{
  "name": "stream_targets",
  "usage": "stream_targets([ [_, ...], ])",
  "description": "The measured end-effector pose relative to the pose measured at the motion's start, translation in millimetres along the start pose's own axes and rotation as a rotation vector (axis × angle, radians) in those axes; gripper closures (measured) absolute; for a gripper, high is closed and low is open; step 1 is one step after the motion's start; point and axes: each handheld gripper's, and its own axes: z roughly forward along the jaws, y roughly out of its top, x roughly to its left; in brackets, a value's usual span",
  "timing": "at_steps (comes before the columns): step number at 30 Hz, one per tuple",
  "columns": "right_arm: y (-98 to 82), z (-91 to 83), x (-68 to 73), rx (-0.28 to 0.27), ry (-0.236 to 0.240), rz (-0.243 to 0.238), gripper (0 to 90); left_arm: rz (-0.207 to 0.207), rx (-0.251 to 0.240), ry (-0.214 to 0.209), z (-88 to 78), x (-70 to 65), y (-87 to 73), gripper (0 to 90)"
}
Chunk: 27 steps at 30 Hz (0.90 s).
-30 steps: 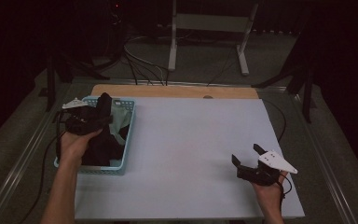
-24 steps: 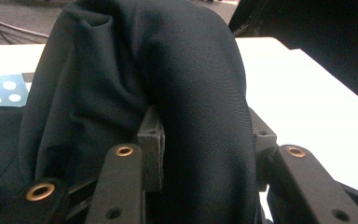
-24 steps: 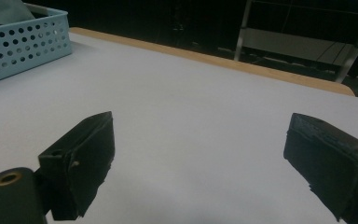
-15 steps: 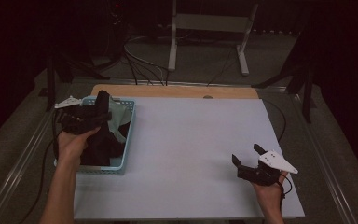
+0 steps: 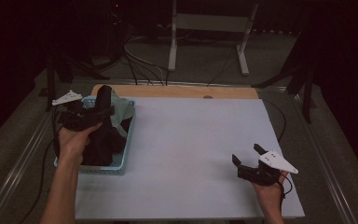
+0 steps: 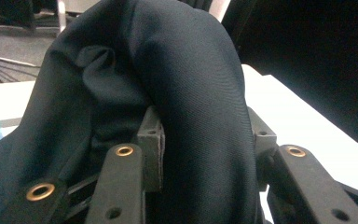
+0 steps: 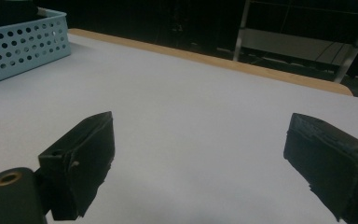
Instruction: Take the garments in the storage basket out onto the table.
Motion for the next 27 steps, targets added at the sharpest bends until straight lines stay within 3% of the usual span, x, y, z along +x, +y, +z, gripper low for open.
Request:
stream_targets([
  [27, 0.1, -0.3, -0.7, -0.002, 0.0, 0.007, 8.6, 0.028, -0.055, -0.089, 14.7, -30.9, 22.7, 60.9],
])
